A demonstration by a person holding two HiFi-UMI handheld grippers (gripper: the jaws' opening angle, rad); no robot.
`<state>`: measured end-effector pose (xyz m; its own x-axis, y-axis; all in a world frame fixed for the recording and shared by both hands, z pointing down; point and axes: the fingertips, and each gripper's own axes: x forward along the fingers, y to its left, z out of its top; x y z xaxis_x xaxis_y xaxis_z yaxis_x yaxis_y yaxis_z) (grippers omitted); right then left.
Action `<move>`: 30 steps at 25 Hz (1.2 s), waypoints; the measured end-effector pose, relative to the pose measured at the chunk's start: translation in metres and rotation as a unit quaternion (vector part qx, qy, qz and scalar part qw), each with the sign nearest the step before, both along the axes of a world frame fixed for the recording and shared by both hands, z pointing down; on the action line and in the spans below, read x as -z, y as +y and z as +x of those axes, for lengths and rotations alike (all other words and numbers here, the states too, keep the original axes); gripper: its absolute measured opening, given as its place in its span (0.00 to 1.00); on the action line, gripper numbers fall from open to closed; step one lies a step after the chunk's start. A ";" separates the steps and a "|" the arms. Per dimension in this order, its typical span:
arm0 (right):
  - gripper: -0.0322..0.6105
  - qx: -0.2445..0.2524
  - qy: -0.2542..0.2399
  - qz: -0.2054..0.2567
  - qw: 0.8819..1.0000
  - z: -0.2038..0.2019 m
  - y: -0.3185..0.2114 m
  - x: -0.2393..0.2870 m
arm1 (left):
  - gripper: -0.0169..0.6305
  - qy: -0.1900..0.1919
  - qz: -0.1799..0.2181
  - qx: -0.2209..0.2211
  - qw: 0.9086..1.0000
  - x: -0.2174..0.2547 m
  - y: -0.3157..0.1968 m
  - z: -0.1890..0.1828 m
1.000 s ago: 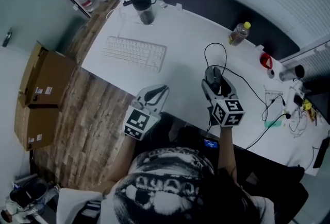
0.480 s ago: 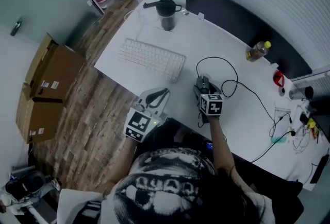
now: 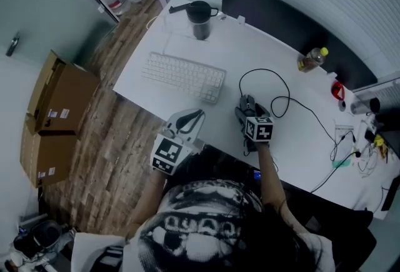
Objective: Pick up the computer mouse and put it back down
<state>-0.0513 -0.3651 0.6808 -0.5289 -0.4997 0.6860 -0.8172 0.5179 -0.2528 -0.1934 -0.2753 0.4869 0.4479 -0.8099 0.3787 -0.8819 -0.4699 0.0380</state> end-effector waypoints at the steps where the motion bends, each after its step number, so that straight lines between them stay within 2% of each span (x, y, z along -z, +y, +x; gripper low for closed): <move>1: 0.65 -0.007 -0.007 0.000 1.000 0.002 0.002 0.005 | 0.05 0.002 -0.001 -0.007 1.000 -0.001 0.000 0.000; 3: 0.65 -0.027 -0.011 0.023 0.999 0.013 0.008 0.020 | 0.05 0.006 -0.007 -0.026 1.000 -0.006 -0.001 0.004; 7: 0.48 -0.074 -0.021 0.058 0.995 0.045 0.040 0.052 | 0.05 0.012 -0.031 -0.098 0.995 -0.028 0.004 0.027; 10: 0.39 -0.107 -0.037 0.067 0.991 0.063 0.068 0.070 | 0.05 0.003 -0.050 -0.171 0.984 -0.048 0.009 0.051; 14: 0.34 -0.134 -0.062 0.081 0.986 0.076 0.096 0.092 | 0.05 -0.009 -0.045 -0.237 0.970 -0.057 0.006 0.081; 17: 0.31 -0.136 -0.062 0.083 0.985 0.082 0.117 0.103 | 0.05 -0.008 -0.040 -0.251 0.967 -0.058 0.003 0.099; 22: 0.30 -0.110 -0.060 0.096 0.987 0.084 0.143 0.122 | 0.05 0.004 -0.038 -0.261 0.965 -0.056 0.013 0.127; 26: 0.27 -0.106 -0.061 0.121 0.985 0.093 0.168 0.136 | 0.05 -0.005 -0.034 -0.284 0.958 -0.052 0.048 0.146; 30: 0.23 -0.099 -0.064 0.145 0.982 0.103 0.202 0.151 | 0.05 -0.011 -0.030 -0.275 0.961 -0.046 0.088 0.157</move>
<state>0.0522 -0.1633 0.5300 -0.4736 -0.7661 0.4346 -0.8807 0.4164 -0.2257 -0.0368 -0.1873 0.5330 0.7932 -0.4290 0.4321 -0.5016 -0.8627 0.0645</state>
